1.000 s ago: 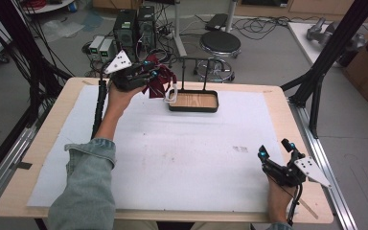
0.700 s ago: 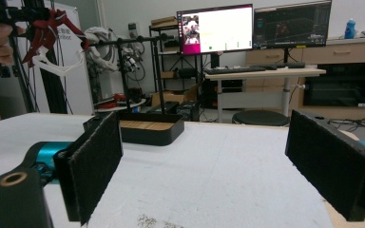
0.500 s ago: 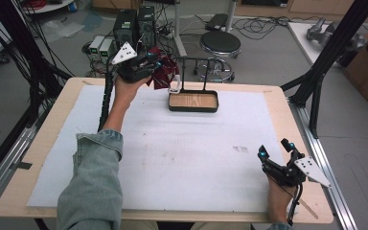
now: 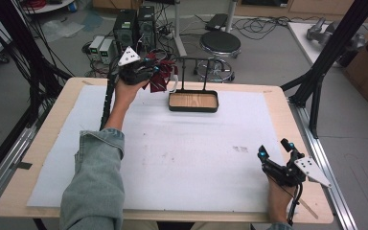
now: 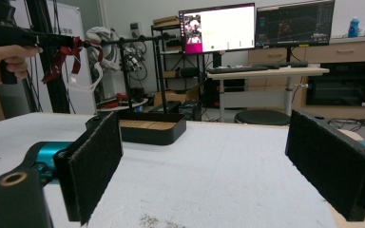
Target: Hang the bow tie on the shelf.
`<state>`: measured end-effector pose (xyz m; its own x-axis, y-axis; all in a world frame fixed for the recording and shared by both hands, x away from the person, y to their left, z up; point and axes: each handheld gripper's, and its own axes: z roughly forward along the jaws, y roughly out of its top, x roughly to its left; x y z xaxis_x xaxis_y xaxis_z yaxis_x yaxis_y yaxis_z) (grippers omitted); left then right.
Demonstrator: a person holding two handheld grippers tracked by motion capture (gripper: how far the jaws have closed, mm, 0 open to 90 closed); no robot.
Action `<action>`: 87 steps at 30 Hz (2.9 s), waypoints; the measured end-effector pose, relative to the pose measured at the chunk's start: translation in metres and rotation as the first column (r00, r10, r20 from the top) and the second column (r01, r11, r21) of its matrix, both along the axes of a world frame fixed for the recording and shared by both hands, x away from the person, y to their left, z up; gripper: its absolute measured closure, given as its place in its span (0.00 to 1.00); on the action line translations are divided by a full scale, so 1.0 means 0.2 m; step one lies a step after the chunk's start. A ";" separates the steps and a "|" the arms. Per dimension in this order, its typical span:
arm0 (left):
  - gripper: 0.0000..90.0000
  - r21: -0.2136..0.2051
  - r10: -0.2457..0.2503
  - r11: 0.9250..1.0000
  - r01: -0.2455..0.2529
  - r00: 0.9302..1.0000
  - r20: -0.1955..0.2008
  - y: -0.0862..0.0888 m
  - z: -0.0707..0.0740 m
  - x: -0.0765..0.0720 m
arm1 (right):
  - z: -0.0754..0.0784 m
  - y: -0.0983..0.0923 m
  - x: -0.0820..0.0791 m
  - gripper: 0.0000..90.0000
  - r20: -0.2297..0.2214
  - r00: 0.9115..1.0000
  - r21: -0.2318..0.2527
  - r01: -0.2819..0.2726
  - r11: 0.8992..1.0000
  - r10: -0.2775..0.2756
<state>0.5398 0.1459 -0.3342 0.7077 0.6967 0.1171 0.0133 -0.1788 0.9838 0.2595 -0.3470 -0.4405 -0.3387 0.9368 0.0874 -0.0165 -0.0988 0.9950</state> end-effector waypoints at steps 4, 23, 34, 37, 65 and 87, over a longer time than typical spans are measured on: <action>0.72 0.022 -0.002 1.000 0.002 1.000 -0.009 -0.03 -0.03 0.01 | 0.00 0.00 0.00 0.12 0.000 1.000 -0.001 0.000 1.000 0.000; 0.72 0.062 -0.011 0.998 0.014 0.999 -0.046 -0.16 -0.16 0.04 | 0.00 0.00 0.00 0.12 -0.004 1.000 0.004 -0.004 1.000 0.004; 0.72 0.074 -0.011 0.997 0.016 0.998 -0.067 -0.20 -0.21 0.05 | 0.00 0.00 0.00 0.12 -0.001 1.000 0.002 -0.005 1.000 0.005; 0.72 0.073 -0.009 0.997 0.014 0.998 -0.069 -0.20 -0.22 0.06 | 0.00 0.00 0.00 0.13 -0.001 1.000 0.004 -0.006 1.000 0.006; 0.54 0.078 -0.026 0.996 0.034 0.995 -0.098 -0.17 -0.23 0.05 | 0.00 0.00 0.00 0.12 -0.005 1.000 0.007 -0.003 1.000 0.003; 0.35 0.036 0.028 0.999 -0.026 0.998 -0.054 0.12 -0.08 -0.21 | 0.00 0.00 0.01 0.12 -0.007 1.000 0.008 -0.003 1.000 0.003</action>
